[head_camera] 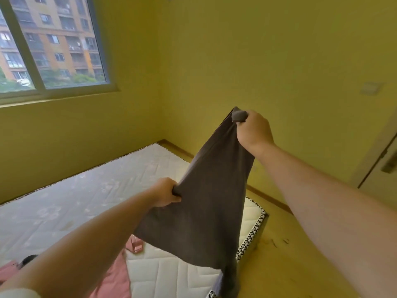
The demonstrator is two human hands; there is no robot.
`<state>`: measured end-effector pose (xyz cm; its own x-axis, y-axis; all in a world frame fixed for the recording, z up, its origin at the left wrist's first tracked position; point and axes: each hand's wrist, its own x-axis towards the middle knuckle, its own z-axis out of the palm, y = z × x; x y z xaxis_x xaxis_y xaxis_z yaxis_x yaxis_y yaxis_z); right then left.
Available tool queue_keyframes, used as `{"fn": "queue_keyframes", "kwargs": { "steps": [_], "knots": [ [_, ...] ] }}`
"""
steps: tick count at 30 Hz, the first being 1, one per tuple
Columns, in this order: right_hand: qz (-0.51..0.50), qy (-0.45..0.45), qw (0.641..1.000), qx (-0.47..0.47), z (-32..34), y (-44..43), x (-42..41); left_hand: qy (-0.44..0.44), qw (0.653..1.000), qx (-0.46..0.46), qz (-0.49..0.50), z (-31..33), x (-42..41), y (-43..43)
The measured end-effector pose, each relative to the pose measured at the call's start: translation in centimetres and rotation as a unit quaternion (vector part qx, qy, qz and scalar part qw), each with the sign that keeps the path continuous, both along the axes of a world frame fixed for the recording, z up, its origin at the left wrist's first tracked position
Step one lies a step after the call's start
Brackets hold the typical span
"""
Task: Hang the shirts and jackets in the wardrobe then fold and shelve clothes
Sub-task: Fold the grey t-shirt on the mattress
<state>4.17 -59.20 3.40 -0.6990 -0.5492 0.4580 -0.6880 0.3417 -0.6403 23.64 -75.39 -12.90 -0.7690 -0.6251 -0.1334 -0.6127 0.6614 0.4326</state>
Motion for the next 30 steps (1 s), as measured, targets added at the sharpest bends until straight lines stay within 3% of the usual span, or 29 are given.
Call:
{"fn": "queue_keyframes", "kwargs": {
  "steps": [3, 7, 9, 11, 14, 16, 17, 20, 23, 25, 27, 30],
  "knots": [
    [-0.066, 0.01, 0.998, -0.008, -0.2, 1.6, -0.9, -0.044, 0.997, -0.059, 0.013, 1.4, 0.8, -2.5],
    [-0.146, 0.026, 0.985, 0.083, -0.4, 2.9, -2.2, 0.155, 0.974, -0.124, 0.11, 5.5, 0.0, -4.6],
    [-0.136, -0.015, 0.976, 0.168, -0.7, 3.1, -2.4, 0.171, 0.969, -0.143, 0.111, 7.2, -0.5, -5.1],
    [-0.1, -0.069, 0.974, 0.189, -1.6, 2.7, -2.6, 0.154, 0.97, -0.169, 0.084, 8.2, -0.8, -5.5],
    [-0.068, -0.268, 0.96, 0.04, -3.6, 1.3, -2.6, 0.179, 0.965, -0.174, 0.075, 9.4, -0.7, -6.4],
    [-0.061, -0.342, 0.937, -0.041, -4.7, 0.3, -2.7, 0.122, 0.974, -0.185, 0.044, 9.8, -0.2, -7.5],
    [-0.054, -0.324, 0.944, -0.039, -5.3, -0.3, -2.9, 0.095, 0.976, -0.196, 0.033, 9.9, 0.2, -8.2],
    [0.004, -0.153, 0.986, 0.062, -6.2, -1.7, -3.1, 0.098, 0.968, -0.227, 0.05, 10.3, 1.1, -10.8],
    [0.084, -0.036, 0.977, 0.192, -6.8, -3.0, -2.7, 0.106, 0.96, -0.243, 0.089, 10.2, 1.5, -13.2],
    [0.063, 0.058, 0.955, 0.283, -7.3, -4.1, -2.4, 0.087, 0.95, -0.283, 0.097, 9.9, 1.6, -14.4],
    [-0.003, 0.131, 0.942, 0.308, -7.8, -5.3, -2.2, 0.048, 0.94, -0.323, 0.099, 9.6, 1.5, -15.2],
    [-0.095, 0.157, 0.929, 0.321, -8.2, -6.9, -2.2, 0.021, 0.943, -0.318, 0.1, 8.9, 1.3, -16.4]
  ]
}}
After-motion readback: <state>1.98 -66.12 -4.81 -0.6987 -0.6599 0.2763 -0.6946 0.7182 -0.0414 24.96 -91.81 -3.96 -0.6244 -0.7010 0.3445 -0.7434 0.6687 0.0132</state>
